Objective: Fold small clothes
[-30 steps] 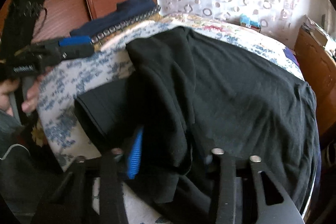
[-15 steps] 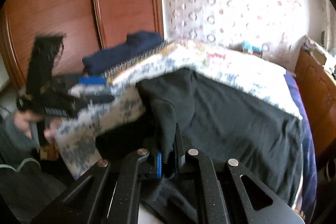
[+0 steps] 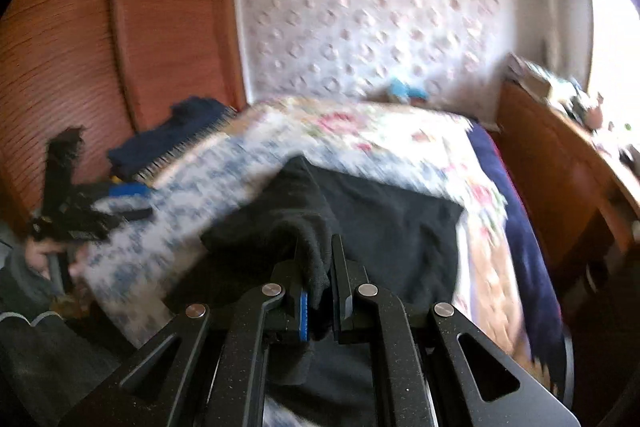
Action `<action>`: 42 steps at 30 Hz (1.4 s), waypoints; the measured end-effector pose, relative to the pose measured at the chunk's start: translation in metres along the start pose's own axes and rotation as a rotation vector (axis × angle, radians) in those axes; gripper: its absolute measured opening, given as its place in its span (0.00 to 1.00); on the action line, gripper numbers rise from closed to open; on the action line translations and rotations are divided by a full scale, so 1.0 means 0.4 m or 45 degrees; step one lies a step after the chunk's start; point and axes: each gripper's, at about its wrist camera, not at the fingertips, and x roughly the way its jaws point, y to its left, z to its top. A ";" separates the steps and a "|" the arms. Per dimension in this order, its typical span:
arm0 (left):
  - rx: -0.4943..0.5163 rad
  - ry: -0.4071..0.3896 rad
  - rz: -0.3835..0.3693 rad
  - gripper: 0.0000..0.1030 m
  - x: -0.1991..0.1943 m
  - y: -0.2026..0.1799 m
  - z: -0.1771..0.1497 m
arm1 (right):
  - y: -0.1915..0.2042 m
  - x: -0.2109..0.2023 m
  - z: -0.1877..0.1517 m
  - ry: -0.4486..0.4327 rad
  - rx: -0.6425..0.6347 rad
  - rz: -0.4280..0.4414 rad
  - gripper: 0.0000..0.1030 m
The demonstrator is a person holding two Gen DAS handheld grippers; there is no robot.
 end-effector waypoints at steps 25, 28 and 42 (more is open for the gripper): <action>-0.002 -0.029 0.015 0.76 -0.009 -0.011 0.009 | -0.084 -0.022 -0.013 0.115 0.063 -0.139 0.39; -0.009 -0.033 0.027 0.76 -0.014 -0.003 0.007 | -0.042 0.035 0.017 0.109 0.038 -0.075 0.39; -0.029 -0.042 0.050 0.76 -0.023 0.021 -0.005 | 0.173 0.367 0.103 0.257 -0.196 0.273 0.39</action>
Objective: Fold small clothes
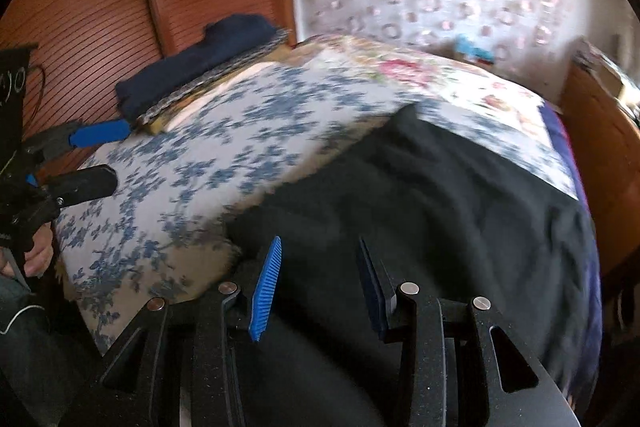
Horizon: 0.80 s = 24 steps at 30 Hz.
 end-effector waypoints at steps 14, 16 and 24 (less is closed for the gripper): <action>-0.015 0.016 -0.013 0.76 0.008 0.007 -0.010 | 0.058 0.195 0.052 0.168 -0.183 0.015 0.48; -0.014 0.020 -0.015 0.76 0.008 0.005 -0.012 | 0.067 0.201 0.057 0.170 -0.198 0.008 0.49; -0.013 0.022 -0.017 0.76 0.008 0.001 -0.014 | 0.082 0.197 0.053 0.145 -0.175 -0.015 0.47</action>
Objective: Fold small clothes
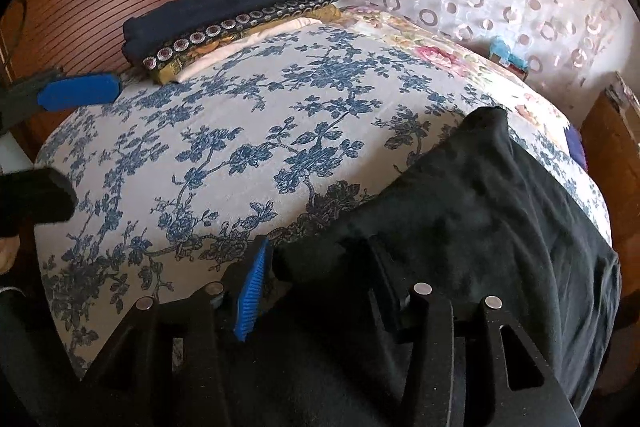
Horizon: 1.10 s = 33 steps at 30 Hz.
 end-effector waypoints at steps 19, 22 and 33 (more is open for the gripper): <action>0.013 0.021 -0.020 0.76 0.011 -0.014 -0.006 | -0.304 -0.253 -0.001 -0.298 0.315 -0.272 0.08; 0.019 0.027 -0.022 0.76 0.014 -0.017 -0.007 | -0.395 -0.264 -0.002 -0.268 0.369 -0.393 0.08; 0.039 0.053 -0.034 0.76 0.025 -0.033 -0.011 | -0.565 -0.186 -0.044 -0.080 0.544 -0.711 0.37</action>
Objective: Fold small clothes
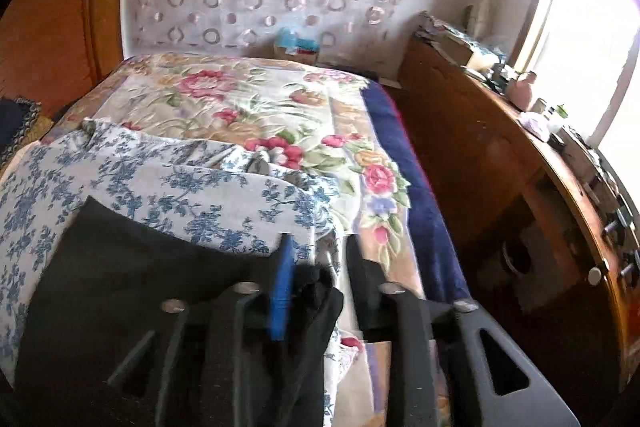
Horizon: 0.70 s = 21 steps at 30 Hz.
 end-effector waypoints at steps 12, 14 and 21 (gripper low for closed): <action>0.051 0.053 -0.066 0.76 0.035 -0.060 -0.006 | -0.012 -0.159 -0.218 -0.001 -0.042 0.216 0.37; 0.064 0.063 -0.081 0.76 0.044 -0.075 -0.007 | -0.011 -0.191 -0.277 0.017 -0.053 0.242 0.37; 0.113 0.133 -0.124 0.76 0.082 -0.124 -0.021 | -0.056 -0.267 -0.420 0.055 0.015 0.320 0.37</action>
